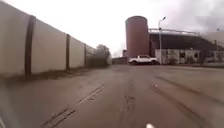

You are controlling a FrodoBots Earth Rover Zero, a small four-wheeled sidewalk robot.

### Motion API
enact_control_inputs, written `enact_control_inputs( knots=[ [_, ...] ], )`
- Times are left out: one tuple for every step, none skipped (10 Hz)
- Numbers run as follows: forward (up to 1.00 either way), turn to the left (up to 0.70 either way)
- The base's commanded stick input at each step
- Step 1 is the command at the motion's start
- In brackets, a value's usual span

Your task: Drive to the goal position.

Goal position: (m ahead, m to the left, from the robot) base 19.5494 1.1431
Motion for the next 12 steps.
enact_control_inputs(
  knots=[
    [0.60, -0.15],
    [0.60, -0.15],
    [0.60, -0.14],
    [0.60, -0.09],
    [0.60, 0.00],
    [0.60, 0.00],
    [0.60, 0.00],
    [0.60, 0.00],
    [0.60, 0.00],
    [0.60, 0.00],
    [0.60, -0.01],
    [0.60, -0.02]
  ],
)
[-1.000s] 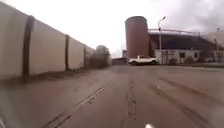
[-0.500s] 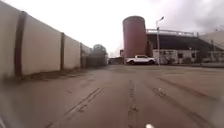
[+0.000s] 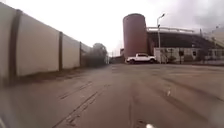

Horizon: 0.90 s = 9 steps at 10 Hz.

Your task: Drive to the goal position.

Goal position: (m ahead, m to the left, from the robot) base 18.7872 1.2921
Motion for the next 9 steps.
enact_control_inputs(
  knots=[
    [0.60, -0.13],
    [0.60, -0.15],
    [0.60, -0.15],
    [0.60, -0.15],
    [0.60, -0.13],
    [0.60, -0.09],
    [0.60, -0.01],
    [0.60, 0.00],
    [0.60, 0.00]
  ],
)
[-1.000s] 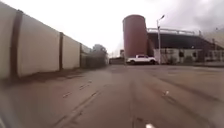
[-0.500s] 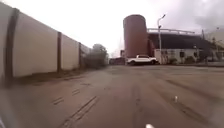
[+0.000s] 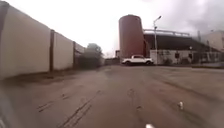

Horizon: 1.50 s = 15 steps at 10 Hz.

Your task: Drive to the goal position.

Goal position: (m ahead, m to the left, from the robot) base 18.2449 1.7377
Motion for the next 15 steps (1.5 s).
enact_control_inputs(
  knots=[
    [0.60, 0.00],
    [0.60, 0.00],
    [0.60, 0.00],
    [0.60, 0.00],
    [0.60, 0.00],
    [0.60, 0.00],
    [0.60, 0.00],
    [0.60, 0.00],
    [0.60, -0.01],
    [0.60, -0.08],
    [0.60, -0.10],
    [0.60, -0.10],
    [0.60, -0.07],
    [0.60, 0.00],
    [0.60, 0.00]
  ],
)
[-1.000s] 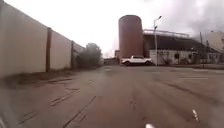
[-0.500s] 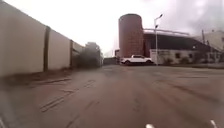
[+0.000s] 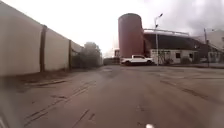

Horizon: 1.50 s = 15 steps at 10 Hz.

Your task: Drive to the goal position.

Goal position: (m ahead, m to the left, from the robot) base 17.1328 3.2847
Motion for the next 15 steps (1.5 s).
enact_control_inputs(
  knots=[
    [0.60, 0.00],
    [0.60, 0.00],
    [0.60, 0.00],
    [0.60, 0.00],
    [0.60, 0.00],
    [0.60, 0.00],
    [0.60, 0.00],
    [0.60, 0.00],
    [0.60, 0.00],
    [0.60, 0.00],
    [0.60, 0.00],
    [0.60, 0.00],
    [0.60, 0.00],
    [0.60, 0.00],
    [0.60, 0.00]
  ],
)
